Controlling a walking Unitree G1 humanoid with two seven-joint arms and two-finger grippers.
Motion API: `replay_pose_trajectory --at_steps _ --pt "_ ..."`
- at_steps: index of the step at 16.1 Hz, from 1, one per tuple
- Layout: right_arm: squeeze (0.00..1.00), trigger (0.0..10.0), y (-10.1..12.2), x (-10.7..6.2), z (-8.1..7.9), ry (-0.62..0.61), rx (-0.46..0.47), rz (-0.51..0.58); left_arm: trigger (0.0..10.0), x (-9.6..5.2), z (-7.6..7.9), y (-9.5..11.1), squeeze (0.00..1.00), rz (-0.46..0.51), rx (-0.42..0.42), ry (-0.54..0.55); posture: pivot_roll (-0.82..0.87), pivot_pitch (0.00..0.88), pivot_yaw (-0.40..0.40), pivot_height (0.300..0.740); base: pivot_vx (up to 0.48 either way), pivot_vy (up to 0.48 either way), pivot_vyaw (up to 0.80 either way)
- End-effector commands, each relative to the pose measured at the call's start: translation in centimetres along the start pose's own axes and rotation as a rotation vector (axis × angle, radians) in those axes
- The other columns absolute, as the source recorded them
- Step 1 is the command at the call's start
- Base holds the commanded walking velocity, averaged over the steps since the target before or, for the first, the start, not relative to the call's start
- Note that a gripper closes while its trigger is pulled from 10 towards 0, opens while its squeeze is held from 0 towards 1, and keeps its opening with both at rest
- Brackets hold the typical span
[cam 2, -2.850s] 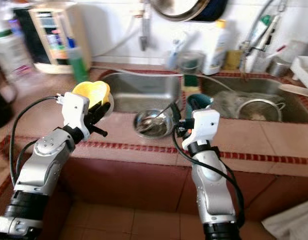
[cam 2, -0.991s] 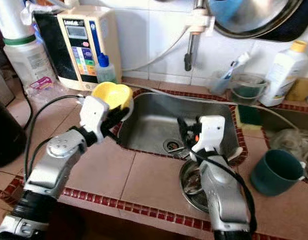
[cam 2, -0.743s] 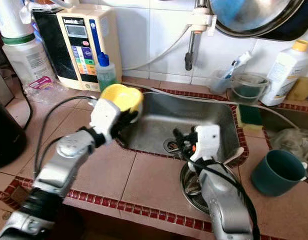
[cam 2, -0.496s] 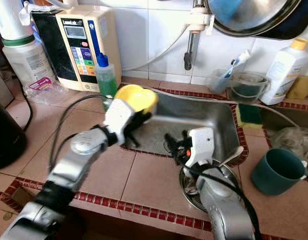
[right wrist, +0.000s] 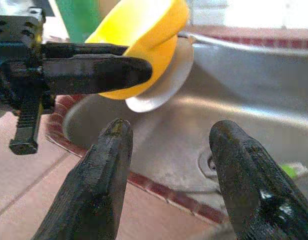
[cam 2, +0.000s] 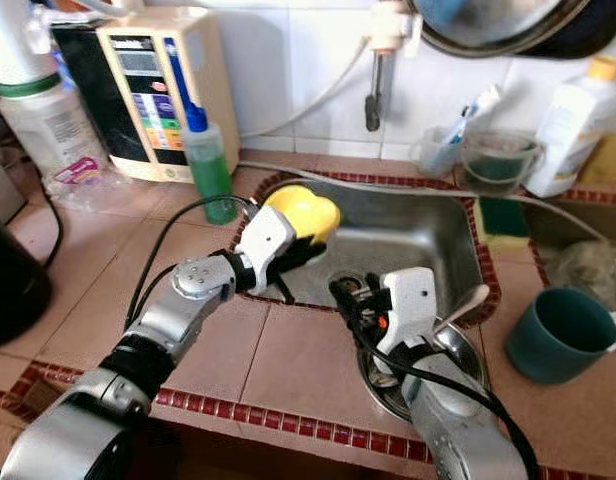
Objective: Kitchen organization
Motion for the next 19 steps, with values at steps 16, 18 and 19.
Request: replay_pose_trajectory --at_steps 16,18,19 --pt "0.00 10.0 0.1 -2.0 -0.6 -0.030 0.023 -0.025 10.0 -0.7 -2.9 0.6 0.00 -0.085 0.060 -0.045 -0.29 0.094 0.154 0.740 0.000 0.000 0.00" --pt "0.00 10.0 0.2 -2.1 -0.6 -0.030 0.024 -0.022 10.0 -1.0 -3.1 0.3 0.00 -0.095 0.054 -0.042 -0.29 0.098 0.156 0.740 0.000 0.000 0.00" --pt "0.00 10.0 0.2 -2.1 -0.6 -0.032 0.026 -0.022 10.0 -1.2 -3.2 -0.1 0.00 -0.106 0.050 -0.038 -0.29 0.099 0.156 0.740 0.000 0.000 0.00"
Point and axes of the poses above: a point about 5 cm out from each wrist's last joint towards the gripper, its own x axis pointing out of the wrist towards the gripper, its own y axis along the axis of the wrist's last joint, z = x × y, the point moved 4 cm from there along x, pointing out of the wrist towards the gripper, and after that the axes turned 13 degrees about -x, right-handed, at the moved point
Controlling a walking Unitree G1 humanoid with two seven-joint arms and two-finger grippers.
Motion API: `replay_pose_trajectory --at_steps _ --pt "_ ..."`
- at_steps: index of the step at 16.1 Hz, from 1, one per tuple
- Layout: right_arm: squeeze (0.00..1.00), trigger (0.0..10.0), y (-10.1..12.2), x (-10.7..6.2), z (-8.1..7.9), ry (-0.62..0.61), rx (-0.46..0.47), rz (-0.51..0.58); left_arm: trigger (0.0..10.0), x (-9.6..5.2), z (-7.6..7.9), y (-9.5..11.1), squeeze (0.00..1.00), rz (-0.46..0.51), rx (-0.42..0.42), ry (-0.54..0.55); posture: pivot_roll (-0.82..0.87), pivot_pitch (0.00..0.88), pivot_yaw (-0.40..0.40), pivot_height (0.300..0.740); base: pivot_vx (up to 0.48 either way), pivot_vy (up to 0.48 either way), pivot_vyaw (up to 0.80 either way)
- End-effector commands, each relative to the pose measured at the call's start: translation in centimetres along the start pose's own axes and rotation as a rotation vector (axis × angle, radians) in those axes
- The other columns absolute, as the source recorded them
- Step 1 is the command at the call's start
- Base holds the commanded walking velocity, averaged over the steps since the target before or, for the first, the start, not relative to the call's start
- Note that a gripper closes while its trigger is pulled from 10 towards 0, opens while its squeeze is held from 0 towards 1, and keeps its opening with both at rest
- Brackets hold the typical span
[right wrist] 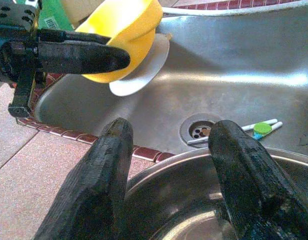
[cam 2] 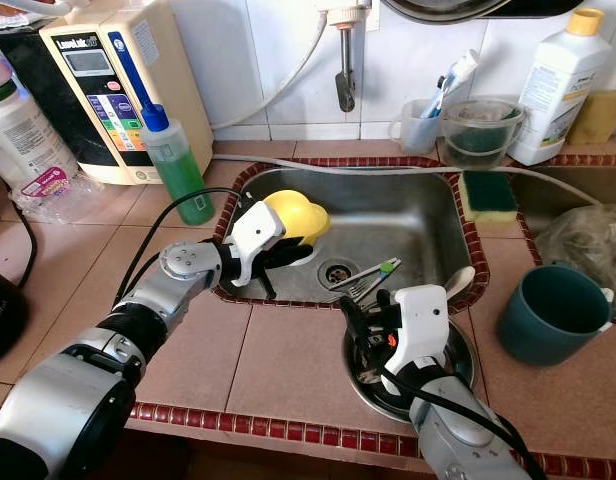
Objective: Kitchen organization
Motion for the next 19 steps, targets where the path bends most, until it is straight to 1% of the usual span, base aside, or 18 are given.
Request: replay_pose_trajectory --at_steps 1,3,4,5,19 --pt "0.00 10.0 0.47 -0.22 -0.31 0.008 0.005 0.015 10.0 -0.48 -0.66 0.24 0.00 -0.006 0.020 0.012 -0.29 0.099 0.156 0.740 0.000 0.000 0.00" --pt "0.00 10.0 0.50 -0.17 -0.35 0.009 0.008 0.016 10.0 -0.58 -0.66 -0.16 0.00 -0.016 -0.003 0.007 -0.29 0.100 0.155 0.740 0.000 0.000 0.00" --pt "0.00 10.0 0.55 -0.12 -0.39 0.011 0.008 0.018 10.0 -0.62 -0.64 -0.30 0.03 -0.022 -0.010 0.003 -0.29 0.100 0.155 0.740 0.000 0.000 0.00" --pt "0.00 10.0 0.59 -0.07 -0.42 0.013 0.008 0.020 10.0 -0.65 -0.65 -0.35 1.00 -0.020 -0.027 0.000 -0.29 0.100 0.155 0.740 0.000 0.000 0.00" --pt "0.00 10.0 1.05 0.43 -0.15 0.017 -0.001 0.040 10.0 -0.94 -1.01 -0.02 1.00 -0.009 -0.033 0.001 -0.28 0.090 0.146 0.740 0.000 0.000 0.00"
Point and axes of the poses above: a point about 5 cm out from each wrist's last joint towards the gripper, its own x axis pointing out of the wrist towards the gripper, its own y axis along the axis of the wrist's last joint, z = x × y, the point moved 4 cm from there along x, pointing out of the wrist towards the gripper, and after that the axes turned 13 degrees about -x, right-handed, at the moved point
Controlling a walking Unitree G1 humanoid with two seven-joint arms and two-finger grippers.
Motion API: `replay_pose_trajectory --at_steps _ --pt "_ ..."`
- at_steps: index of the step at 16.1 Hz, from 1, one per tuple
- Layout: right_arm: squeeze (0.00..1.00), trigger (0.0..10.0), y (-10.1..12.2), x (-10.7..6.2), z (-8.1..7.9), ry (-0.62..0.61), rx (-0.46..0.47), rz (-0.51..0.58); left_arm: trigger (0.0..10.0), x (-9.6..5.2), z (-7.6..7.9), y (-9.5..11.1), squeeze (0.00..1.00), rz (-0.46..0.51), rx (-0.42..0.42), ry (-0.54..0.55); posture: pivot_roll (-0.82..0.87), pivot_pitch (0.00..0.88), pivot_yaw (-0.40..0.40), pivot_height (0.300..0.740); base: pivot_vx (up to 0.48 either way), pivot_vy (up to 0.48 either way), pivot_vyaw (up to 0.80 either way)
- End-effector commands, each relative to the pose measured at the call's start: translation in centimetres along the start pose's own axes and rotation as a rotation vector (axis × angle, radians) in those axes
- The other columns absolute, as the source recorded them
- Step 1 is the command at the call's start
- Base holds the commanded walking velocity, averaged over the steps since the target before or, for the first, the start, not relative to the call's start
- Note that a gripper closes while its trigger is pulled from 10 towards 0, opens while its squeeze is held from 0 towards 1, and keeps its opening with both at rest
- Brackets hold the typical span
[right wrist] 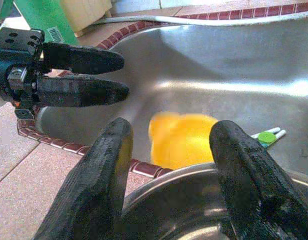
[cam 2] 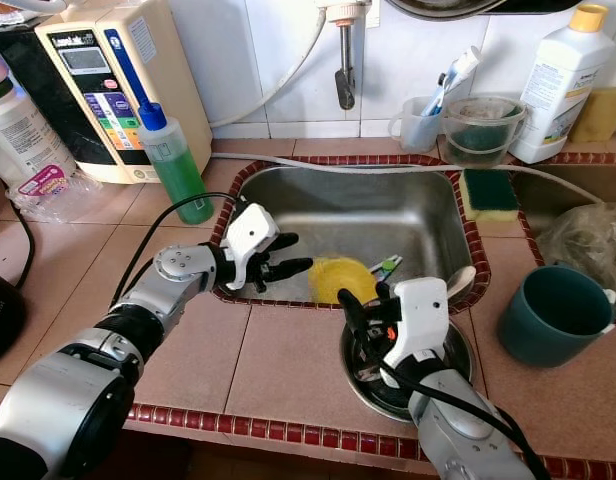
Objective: Kitchen organization
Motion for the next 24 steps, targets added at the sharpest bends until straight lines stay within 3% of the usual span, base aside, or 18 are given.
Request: replay_pose_trajectory --at_steps 1,4,6,8,10,13,14,15,18,21,24 --pt "0.00 10.0 0.3 0.1 -0.2 0.010 0.006 0.014 10.0 -0.5 -0.8 0.7 1.00 0.003 0.016 0.017 -0.28 0.088 0.147 0.740 0.000 0.000 0.00" --pt "0.00 10.0 1.4 0.4 0.2 -0.001 -0.004 0.091 10.0 -1.3 -2.0 2.9 1.00 0.113 -0.016 0.065 -0.27 0.078 0.150 0.740 0.000 0.000 0.00" --pt "0.00 10.0 2.4 0.8 0.5 -0.024 0.002 0.158 10.0 -2.1 -2.8 5.1 1.00 0.256 -0.059 0.105 -0.25 0.067 0.138 0.740 0.000 0.000 0.00" --pt "0.00 10.0 3.1 1.0 0.6 -0.029 0.001 0.201 10.0 -2.4 -2.9 5.8 1.00 0.321 -0.088 0.114 -0.24 0.058 0.126 0.740 0.000 0.000 0.00" --pt "0.00 10.0 4.1 1.8 1.2 -0.063 -0.017 0.264 10.0 -3.7 -3.0 7.0 1.00 0.465 -0.133 0.177 -0.22 0.045 0.116 0.740 0.000 0.000 0.00" --pt "0.00 10.0 4.8 2.4 1.8 -0.102 -0.023 0.303 10.0 -5.6 -3.4 7.4 1.00 0.554 -0.154 0.273 -0.20 0.028 0.101 0.740 0.000 0.000 0.00" --pt "0.00 10.0 5.2 2.8 2.1 -0.126 -0.026 0.324 10.0 -6.4 -3.5 7.5 0.29 0.584 -0.167 0.325 -0.19 0.024 0.097 0.740 0.000 0.000 0.00" --pt "0.00 10.0 5.6 3.0 2.3 -0.149 -0.044 0.342 10.0 -7.1 -3.3 7.7 0.00 0.602 -0.162 0.359 -0.19 0.016 0.090 0.740 0.000 0.000 0.00" --pt "0.00 10.0 6.5 3.4 3.6 -0.255 -0.121 0.386 10.0 -8.9 -2.3 7.7 0.00 0.615 -0.129 0.447 -0.17 0.000 0.077 0.740 0.000 0.000 0.00" --pt "0.00 10.0 6.7 3.5 5.4 -0.358 -0.143 0.404 10.0 -10.2 -1.9 7.0 0.00 0.603 -0.170 0.503 -0.16 0.000 0.072 0.740 0.000 0.000 0.00" --pt "0.00 10.0 6.6 3.7 5.5 -0.363 -0.159 0.403 10.0 -10.4 -1.8 6.8 0.00 0.597 -0.181 0.512 -0.16 0.000 0.066 0.740 0.000 0.000 0.00"
Point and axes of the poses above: a point about 5 cm out from each wrist's last joint towards the gripper, its own x axis pointing out of the wrist towards the gripper, its own y axis along the axis of the wrist's last joint, z = x × y, the point moved 4 cm from there along x, pointing out of the wrist towards the gripper, and after that the axes turned 13 degrees about -x, right-handed, at the moved point
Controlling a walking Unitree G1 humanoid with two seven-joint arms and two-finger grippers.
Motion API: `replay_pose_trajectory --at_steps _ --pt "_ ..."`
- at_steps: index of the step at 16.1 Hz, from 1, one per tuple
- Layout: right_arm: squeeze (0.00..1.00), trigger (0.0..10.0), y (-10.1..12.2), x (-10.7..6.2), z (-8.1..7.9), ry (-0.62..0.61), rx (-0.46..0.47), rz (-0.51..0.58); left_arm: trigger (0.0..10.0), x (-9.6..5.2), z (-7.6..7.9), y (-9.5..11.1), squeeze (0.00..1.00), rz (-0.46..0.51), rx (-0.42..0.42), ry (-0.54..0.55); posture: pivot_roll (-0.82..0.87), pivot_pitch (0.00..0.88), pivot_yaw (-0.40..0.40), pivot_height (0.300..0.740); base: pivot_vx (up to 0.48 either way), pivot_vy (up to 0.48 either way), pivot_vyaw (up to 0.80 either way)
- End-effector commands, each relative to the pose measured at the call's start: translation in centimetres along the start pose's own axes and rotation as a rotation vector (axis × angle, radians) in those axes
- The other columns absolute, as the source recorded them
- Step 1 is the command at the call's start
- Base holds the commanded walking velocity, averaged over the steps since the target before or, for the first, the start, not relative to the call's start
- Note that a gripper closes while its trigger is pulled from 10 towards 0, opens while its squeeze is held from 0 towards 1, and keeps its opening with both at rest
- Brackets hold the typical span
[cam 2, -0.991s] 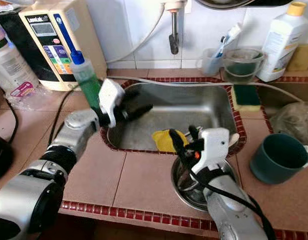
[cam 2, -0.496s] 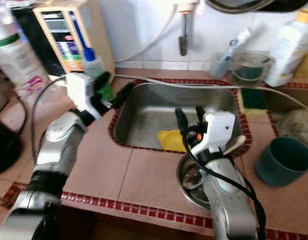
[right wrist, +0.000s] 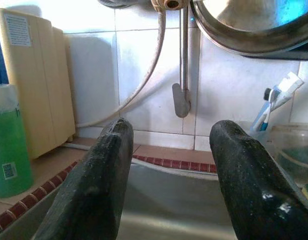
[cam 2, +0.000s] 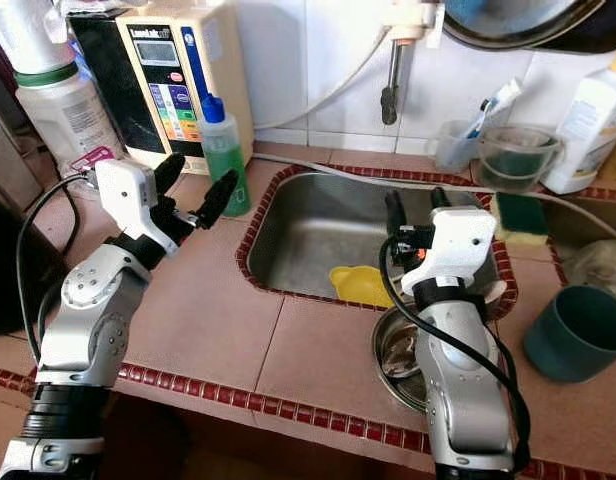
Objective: Kitchen organization
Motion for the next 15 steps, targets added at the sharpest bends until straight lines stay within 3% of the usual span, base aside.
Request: replay_pose_trajectory --at_steps 1,4,10,13,15 --pt "0.00 10.0 0.18 0.20 -0.24 0.003 -0.009 0.013 10.0 -0.09 0.21 0.55 0.00 0.013 -0.005 0.002 -0.16 0.000 0.065 0.740 0.000 0.000 0.00" --pt "0.00 10.0 -0.03 0.19 -0.56 0.011 -0.013 0.012 10.0 -0.02 0.34 0.51 0.00 -0.008 0.032 0.000 -0.17 0.000 0.064 0.740 0.000 0.000 0.00" --pt "0.00 10.0 -0.26 0.15 -0.75 0.022 -0.018 0.013 10.0 -0.11 0.25 1.01 0.00 0.004 -0.002 0.008 -0.16 0.000 0.061 0.740 0.000 0.000 0.00" --pt "0.00 10.0 -0.34 0.22 -0.82 0.026 -0.016 0.013 10.0 -0.11 0.00 0.90 0.00 -0.010 0.031 0.025 -0.16 0.000 0.059 0.740 0.000 0.000 0.00" --pt "0.00 10.0 -0.35 0.25 -0.90 0.028 -0.015 0.013 10.0 -0.08 -0.07 0.62 0.00 -0.036 -0.038 0.029 -0.16 0.000 0.059 0.740 0.000 0.000 0.00"
Point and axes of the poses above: a point about 5 cm out from each wrist's last joint towards the gripper, its own x axis pointing out of the wrist towards the gripper, its own y axis along the axis of the wrist's last joint, z = x × y, the point moved 4 cm from there along x, pointing out of the wrist towards the gripper, and after that the axes turned 13 degrees about -x, right-handed, at the moved point
